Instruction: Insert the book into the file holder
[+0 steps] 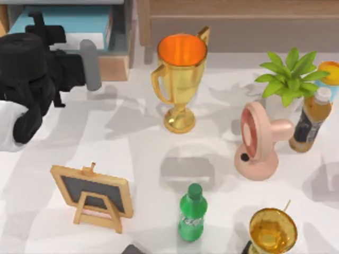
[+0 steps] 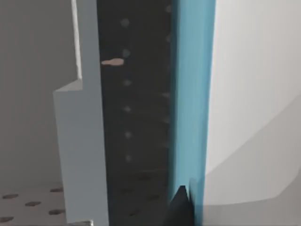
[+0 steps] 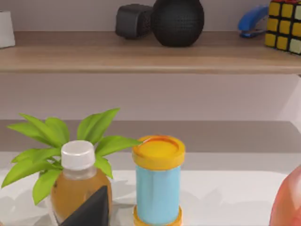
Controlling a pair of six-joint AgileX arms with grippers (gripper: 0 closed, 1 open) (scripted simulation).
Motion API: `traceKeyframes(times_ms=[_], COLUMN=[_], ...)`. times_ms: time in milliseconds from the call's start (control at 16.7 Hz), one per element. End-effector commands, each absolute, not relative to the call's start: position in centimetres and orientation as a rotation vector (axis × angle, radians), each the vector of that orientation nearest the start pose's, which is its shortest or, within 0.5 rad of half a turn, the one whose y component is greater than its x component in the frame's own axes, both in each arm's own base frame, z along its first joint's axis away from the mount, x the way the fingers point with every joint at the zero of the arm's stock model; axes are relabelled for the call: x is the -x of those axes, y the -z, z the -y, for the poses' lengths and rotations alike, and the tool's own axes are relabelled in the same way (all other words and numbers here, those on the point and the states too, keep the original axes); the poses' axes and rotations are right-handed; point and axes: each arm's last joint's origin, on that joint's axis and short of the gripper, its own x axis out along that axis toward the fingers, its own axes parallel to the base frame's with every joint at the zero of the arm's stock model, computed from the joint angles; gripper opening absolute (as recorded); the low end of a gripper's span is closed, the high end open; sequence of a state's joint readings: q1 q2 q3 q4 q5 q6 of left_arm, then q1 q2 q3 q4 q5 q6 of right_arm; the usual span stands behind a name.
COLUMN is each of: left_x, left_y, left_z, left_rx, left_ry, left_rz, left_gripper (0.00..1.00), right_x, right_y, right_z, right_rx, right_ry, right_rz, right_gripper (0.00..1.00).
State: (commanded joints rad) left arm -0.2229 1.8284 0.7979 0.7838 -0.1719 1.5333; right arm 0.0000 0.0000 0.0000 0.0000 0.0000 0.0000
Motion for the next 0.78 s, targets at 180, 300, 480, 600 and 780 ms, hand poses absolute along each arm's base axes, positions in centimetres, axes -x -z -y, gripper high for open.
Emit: traceKeyframes(times_ms=[180, 300, 480, 600, 780], left_x=[-36.99, -37.06, -37.06, -37.06, -37.06], left_y=[-14.69, -14.6, -14.6, -14.6, -14.6], left_z=[7.39, 7.41, 7.41, 7.41, 7.41], left_rx=[-1.56, -1.561, -1.561, -1.561, -1.561], left_ry=[0.223, 0.226, 0.226, 0.226, 0.226], left_rz=[-0.174, -0.176, -0.176, -0.176, -0.176], left_gripper=[0.0, 0.0, 0.08, 0.23, 0.45], right_x=[-10.57, -10.57, -10.57, -10.57, -10.57], right_y=[-16.0, -16.0, -16.0, -16.0, -16.0], right_z=[0.12, 0.12, 0.12, 0.12, 0.12], right_rx=[0.0, 0.0, 0.0, 0.0, 0.0], right_ry=[0.0, 0.0, 0.0, 0.0, 0.0], right_rz=[0.0, 0.0, 0.0, 0.0, 0.0], right_gripper=[1.0, 1.0, 1.0, 1.0, 1.0])
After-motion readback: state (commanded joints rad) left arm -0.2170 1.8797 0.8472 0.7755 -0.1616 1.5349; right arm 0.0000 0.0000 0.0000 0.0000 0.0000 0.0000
